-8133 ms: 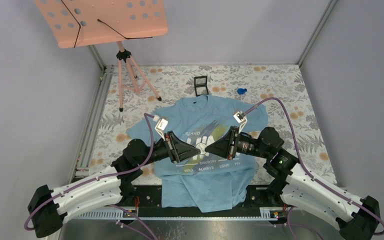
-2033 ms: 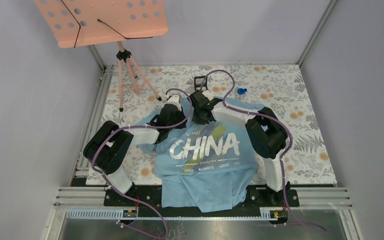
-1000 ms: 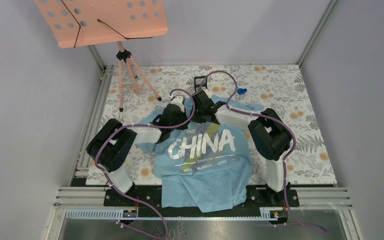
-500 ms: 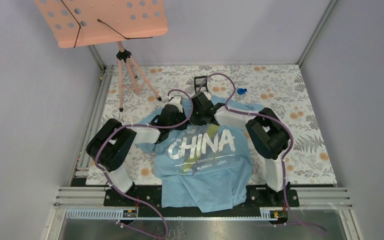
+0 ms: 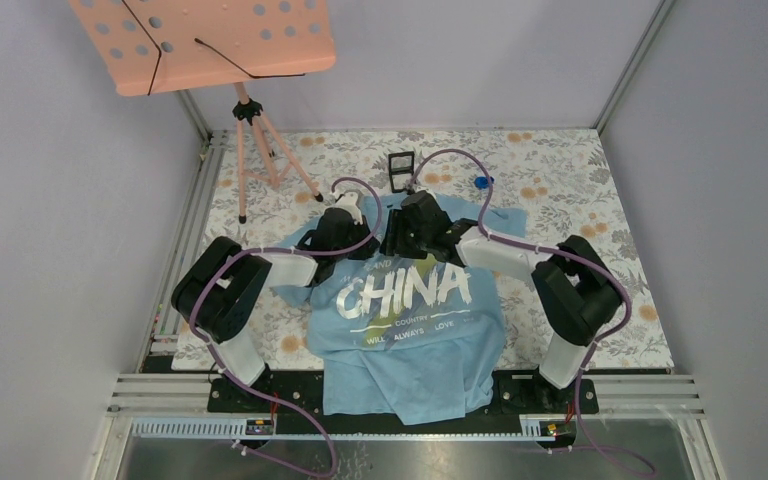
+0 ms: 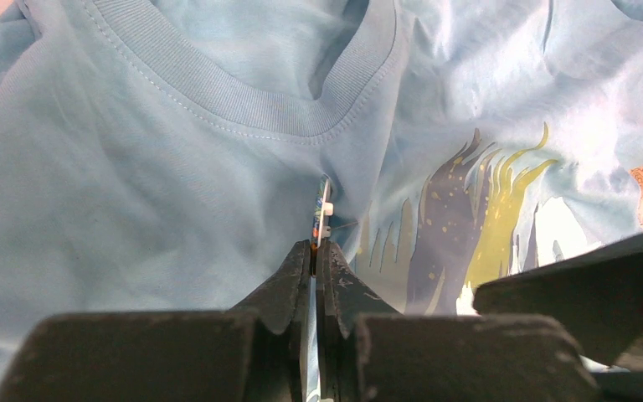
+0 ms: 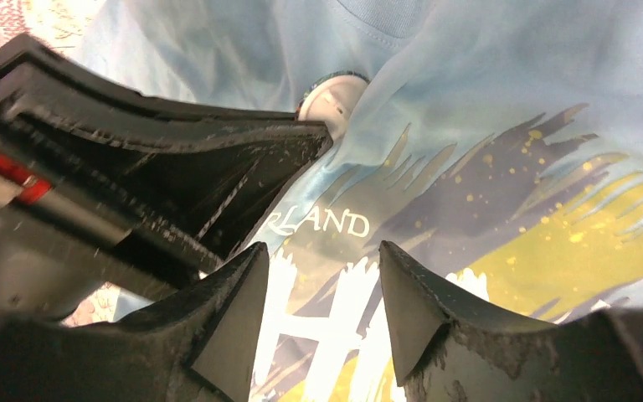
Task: Pin the brooch onto the clothing
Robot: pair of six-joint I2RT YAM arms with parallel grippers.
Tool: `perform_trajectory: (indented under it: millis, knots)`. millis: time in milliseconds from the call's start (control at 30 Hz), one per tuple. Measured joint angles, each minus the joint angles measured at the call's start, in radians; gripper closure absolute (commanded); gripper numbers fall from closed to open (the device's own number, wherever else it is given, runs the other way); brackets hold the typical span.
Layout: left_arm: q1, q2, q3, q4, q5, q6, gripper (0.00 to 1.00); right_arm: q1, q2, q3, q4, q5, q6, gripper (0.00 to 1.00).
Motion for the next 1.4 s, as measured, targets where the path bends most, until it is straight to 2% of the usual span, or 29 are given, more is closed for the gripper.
perform_trajectory:
  millis: [233,433,700,867,1067,1200,1400]
  knots:
    - [0.01,0.0,-0.009,0.033,0.044,-0.003,1.0,-0.002,-0.084,-0.097,0.055,0.018,-0.006,0.41]
    - [0.013,-0.004,-0.037,0.094,0.108,-0.003,1.0,-0.011,-0.085,-0.132,0.055,0.045,-0.009,0.4]
    - [0.014,-0.029,-0.037,0.158,0.193,-0.004,1.0,-0.013,-0.085,-0.162,0.077,0.086,-0.012,0.46]
    - [0.022,-0.037,-0.037,0.196,0.245,-0.016,1.0,-0.017,-0.093,-0.221,0.093,0.139,-0.008,0.46]
    - [0.043,-0.048,-0.051,0.249,0.309,-0.064,1.0,-0.032,-0.152,-0.301,0.137,0.159,-0.013,0.37]
    - [0.057,-0.055,-0.052,0.265,0.345,-0.09,1.0,-0.036,-0.192,-0.358,0.245,0.135,-0.036,0.32]
    - [0.074,-0.073,-0.052,0.254,0.371,-0.109,1.0,-0.039,-0.207,-0.433,0.427,0.036,-0.092,0.3]
